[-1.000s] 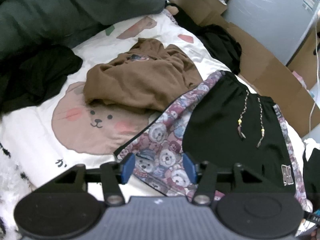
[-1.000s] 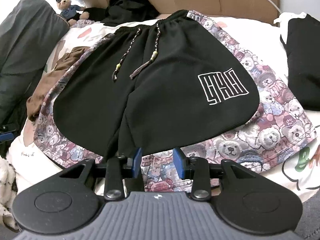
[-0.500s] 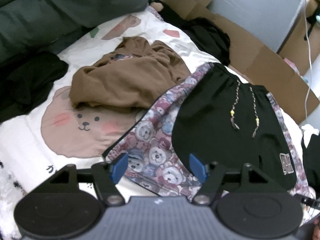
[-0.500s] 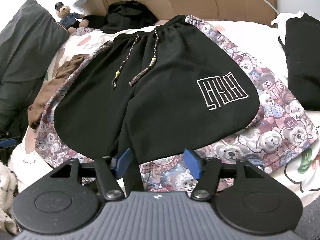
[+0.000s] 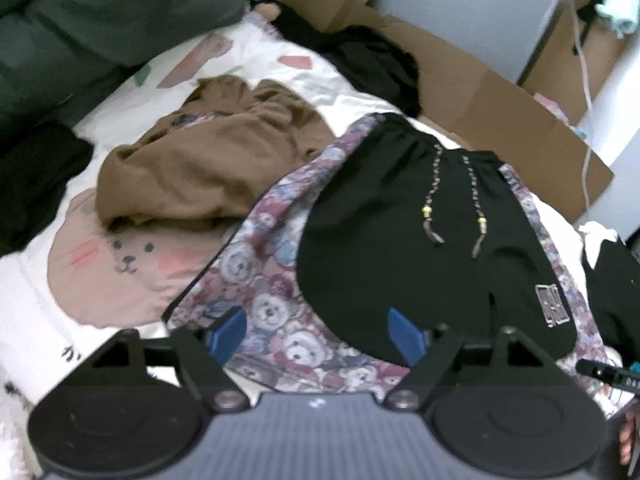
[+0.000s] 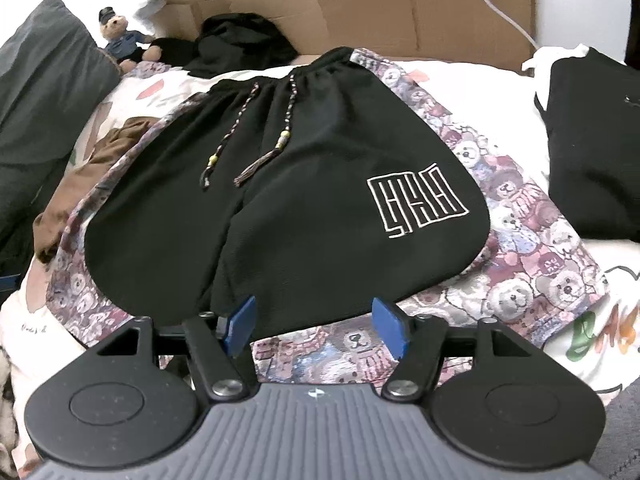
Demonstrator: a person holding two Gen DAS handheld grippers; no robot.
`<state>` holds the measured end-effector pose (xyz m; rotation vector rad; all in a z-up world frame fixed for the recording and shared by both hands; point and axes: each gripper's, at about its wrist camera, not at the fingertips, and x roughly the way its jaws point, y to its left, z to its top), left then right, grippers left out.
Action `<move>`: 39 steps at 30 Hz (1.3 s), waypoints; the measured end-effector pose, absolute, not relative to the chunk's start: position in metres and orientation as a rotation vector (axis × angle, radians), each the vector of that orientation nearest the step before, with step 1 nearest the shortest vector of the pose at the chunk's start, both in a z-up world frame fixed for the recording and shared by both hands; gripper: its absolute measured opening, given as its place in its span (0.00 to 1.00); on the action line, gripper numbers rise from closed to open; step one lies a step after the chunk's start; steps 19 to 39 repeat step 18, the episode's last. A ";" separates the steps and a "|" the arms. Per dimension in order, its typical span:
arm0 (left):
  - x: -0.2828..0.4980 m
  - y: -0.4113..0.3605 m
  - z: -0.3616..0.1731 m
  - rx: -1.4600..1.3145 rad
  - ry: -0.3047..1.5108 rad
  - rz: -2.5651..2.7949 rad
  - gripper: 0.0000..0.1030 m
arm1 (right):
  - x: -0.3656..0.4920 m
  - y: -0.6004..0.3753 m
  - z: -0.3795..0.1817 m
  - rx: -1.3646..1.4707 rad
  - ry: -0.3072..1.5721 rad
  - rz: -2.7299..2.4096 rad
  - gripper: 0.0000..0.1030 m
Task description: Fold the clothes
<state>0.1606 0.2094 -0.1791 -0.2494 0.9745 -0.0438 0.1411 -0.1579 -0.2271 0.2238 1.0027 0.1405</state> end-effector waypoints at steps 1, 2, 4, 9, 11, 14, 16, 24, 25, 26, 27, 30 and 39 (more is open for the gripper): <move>0.162 0.207 -0.180 -0.242 0.978 -0.041 0.78 | 0.141 -0.158 -0.227 0.222 1.001 0.139 0.67; 0.162 0.205 -0.181 -0.237 0.984 -0.038 0.78 | 0.141 -0.158 -0.227 0.220 1.000 0.138 0.67; 0.164 0.203 -0.185 -0.234 0.999 -0.034 0.79 | 0.141 -0.158 -0.227 0.216 0.998 0.136 0.67; 0.167 0.200 -0.192 -0.232 1.019 -0.035 0.92 | 0.140 -0.159 -0.226 0.206 0.992 0.132 0.68; 0.167 0.200 -0.194 -0.227 1.023 -0.037 0.93 | 0.140 -0.159 -0.226 0.202 0.989 0.130 0.68; 0.168 0.199 -0.196 -0.225 1.026 -0.043 0.93 | 0.139 -0.159 -0.226 0.195 0.985 0.127 0.68; 0.167 0.197 -0.195 -0.215 1.026 -0.041 0.96 | 0.139 -0.159 -0.226 0.191 0.983 0.125 0.68; 0.167 0.195 -0.195 -0.210 1.026 -0.036 0.97 | 0.139 -0.160 -0.226 0.187 0.980 0.123 0.68; 0.167 0.195 -0.195 -0.210 1.026 -0.036 0.97 | 0.139 -0.160 -0.226 0.187 0.980 0.123 0.68; 0.167 0.195 -0.195 -0.210 1.026 -0.036 0.97 | 0.139 -0.160 -0.226 0.187 0.980 0.123 0.68; 0.167 0.195 -0.195 -0.210 1.026 -0.036 0.97 | 0.139 -0.160 -0.226 0.187 0.980 0.123 0.68; 0.167 0.195 -0.195 -0.210 1.026 -0.036 0.97 | 0.139 -0.160 -0.226 0.187 0.980 0.123 0.68; 0.167 0.195 -0.195 -0.210 1.026 -0.036 0.97 | 0.139 -0.160 -0.226 0.187 0.980 0.123 0.68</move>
